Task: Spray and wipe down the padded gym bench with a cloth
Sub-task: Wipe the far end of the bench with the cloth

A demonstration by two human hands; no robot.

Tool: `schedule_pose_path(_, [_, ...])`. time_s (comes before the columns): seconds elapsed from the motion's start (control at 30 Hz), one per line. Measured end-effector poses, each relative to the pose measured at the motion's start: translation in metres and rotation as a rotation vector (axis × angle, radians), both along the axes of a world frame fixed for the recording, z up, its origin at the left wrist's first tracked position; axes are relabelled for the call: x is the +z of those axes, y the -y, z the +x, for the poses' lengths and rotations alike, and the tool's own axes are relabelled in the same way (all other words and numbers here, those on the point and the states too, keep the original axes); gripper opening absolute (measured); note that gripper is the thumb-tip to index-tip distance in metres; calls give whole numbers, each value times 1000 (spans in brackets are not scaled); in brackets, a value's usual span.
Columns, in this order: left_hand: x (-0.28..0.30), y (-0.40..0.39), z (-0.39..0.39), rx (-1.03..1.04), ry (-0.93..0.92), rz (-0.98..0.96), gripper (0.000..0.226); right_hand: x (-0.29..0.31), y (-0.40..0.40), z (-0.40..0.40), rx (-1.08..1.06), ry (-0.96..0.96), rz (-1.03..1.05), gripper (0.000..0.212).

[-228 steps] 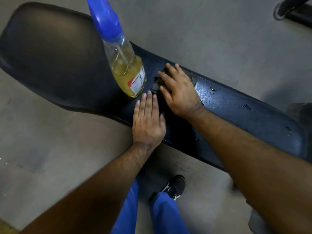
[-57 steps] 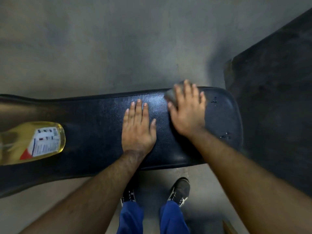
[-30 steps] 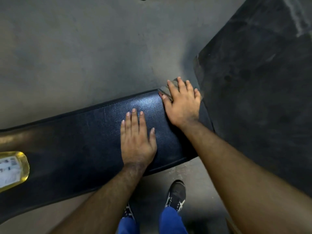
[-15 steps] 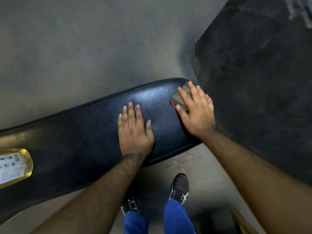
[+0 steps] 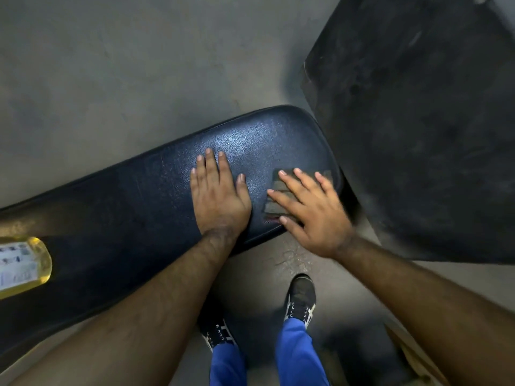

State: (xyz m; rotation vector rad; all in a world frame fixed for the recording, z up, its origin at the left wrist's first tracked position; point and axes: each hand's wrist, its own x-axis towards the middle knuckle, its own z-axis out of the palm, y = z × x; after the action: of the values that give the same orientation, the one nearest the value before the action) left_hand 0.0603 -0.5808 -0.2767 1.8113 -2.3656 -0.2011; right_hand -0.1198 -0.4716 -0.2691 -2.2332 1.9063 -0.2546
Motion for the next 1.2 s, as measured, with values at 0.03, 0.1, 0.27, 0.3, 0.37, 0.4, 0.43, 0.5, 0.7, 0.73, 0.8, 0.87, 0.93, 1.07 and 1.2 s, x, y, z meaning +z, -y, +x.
schedule_pose_path(0.03, [0, 0, 0, -1, -5, 3, 61, -3, 8, -10, -68, -3, -6, 57])
schedule_pose_path(0.1, [0, 0, 0, 1, -17, 18, 60, -3, 27, -8, -449, 79, 52, 58])
schedule_pose_path(0.27, [12, 4, 5, 5, -213, 78, 55, 4, -5, 46, -99, -21, 24, 55])
schedule_pose_path(0.3, [15, 4, 9, 17, -298, 94, 53, 2, -8, 31, 53, -46, 12, 54])
schedule_pose_path(0.37, [21, 4, 23, 34, -422, 91, 50, -5, 5, 5, 56, -109, -9, 55])
schedule_pose_path(0.4, [23, 4, 30, 37, -428, 66, 49, -5, 15, -1, -135, -87, 12, 56])
schedule_pose_path(0.43, [24, 5, 40, 40, -400, 39, 48, -4, 24, 7, -390, -52, 37, 57])
schedule_pose_path(0.5, [23, 8, 59, 43, -298, 14, 49, -1, 27, 52, -619, -39, 35, 60])
schedule_pose_path(0.7, [7, 21, 95, 28, -9, 10, 59, -5, 39, 49, 52, -102, -4, 56])
schedule_pose_path(0.73, [4, 20, 95, 23, 11, -3, 59, -5, 59, 41, -162, -93, 12, 57])
schedule_pose_path(0.8, [1, 19, 95, 32, 18, -4, 60, -2, 83, 59, -545, -63, 74, 60])
schedule_pose_path(0.87, [3, 18, 94, 38, 9, -8, 60, 4, 84, 94, -342, -53, 68, 61])
schedule_pose_path(0.93, [4, 19, 94, 35, 1, -8, 60, 6, 81, 85, 109, -61, 85, 59])
schedule_pose_path(1.07, [0, 19, 94, 38, 0, -14, 59, 0, 148, 42, -379, -64, 107, 60])
schedule_pose_path(1.2, [5, 20, 95, 37, -18, 2, 59, 10, 155, 113, -179, 18, 120, 58])
